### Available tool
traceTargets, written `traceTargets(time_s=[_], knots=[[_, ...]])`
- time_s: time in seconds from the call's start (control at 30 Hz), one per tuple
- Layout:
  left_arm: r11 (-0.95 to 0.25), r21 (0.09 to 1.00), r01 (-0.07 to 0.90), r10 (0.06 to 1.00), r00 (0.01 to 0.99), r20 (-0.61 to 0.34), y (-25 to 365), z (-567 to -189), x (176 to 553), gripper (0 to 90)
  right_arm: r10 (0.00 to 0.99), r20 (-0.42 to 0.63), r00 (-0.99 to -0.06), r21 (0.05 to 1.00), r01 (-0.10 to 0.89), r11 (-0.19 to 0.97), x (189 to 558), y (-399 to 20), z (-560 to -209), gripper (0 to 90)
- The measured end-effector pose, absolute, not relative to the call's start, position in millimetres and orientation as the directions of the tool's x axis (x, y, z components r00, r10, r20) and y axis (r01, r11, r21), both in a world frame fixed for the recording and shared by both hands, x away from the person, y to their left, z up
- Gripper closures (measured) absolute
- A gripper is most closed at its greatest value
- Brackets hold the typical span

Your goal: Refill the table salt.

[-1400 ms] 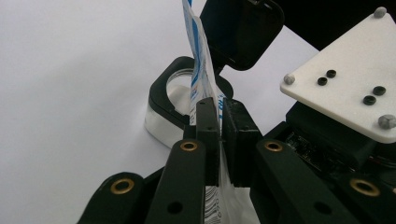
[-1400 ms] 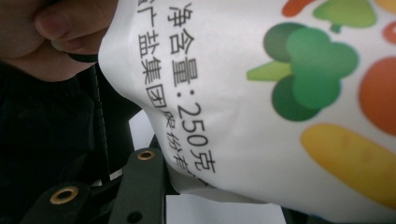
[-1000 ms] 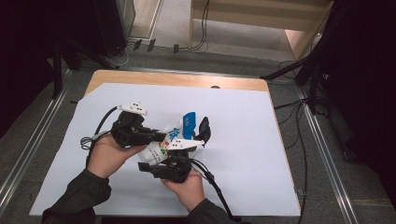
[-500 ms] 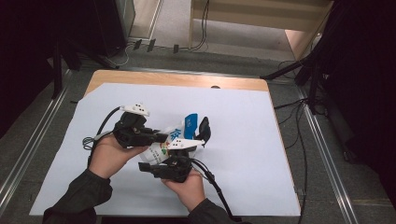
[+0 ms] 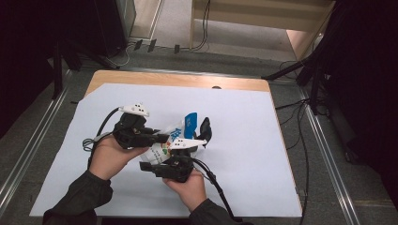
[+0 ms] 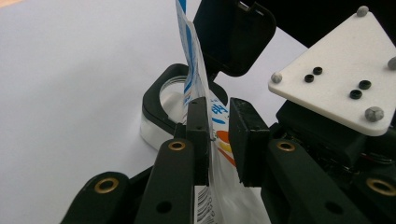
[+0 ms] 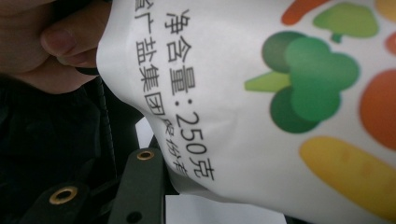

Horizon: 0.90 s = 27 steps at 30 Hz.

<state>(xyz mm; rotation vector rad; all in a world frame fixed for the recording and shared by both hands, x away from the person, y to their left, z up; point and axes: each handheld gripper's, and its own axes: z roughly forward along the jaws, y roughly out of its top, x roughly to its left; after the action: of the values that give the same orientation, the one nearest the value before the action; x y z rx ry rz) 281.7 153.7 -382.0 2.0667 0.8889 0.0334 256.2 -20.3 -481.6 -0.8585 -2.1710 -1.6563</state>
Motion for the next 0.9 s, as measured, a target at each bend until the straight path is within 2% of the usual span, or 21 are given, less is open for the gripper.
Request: traceTargets(time_s=[0.9], knots=[[-0.342,0.735,0.586,0.615,0.731,-0.296,159.6,-382.6,277.4,78.7,0.265,0.545,-0.795,0.784,0.595,0.175,257.9,-13.5,-479.6,64.1]])
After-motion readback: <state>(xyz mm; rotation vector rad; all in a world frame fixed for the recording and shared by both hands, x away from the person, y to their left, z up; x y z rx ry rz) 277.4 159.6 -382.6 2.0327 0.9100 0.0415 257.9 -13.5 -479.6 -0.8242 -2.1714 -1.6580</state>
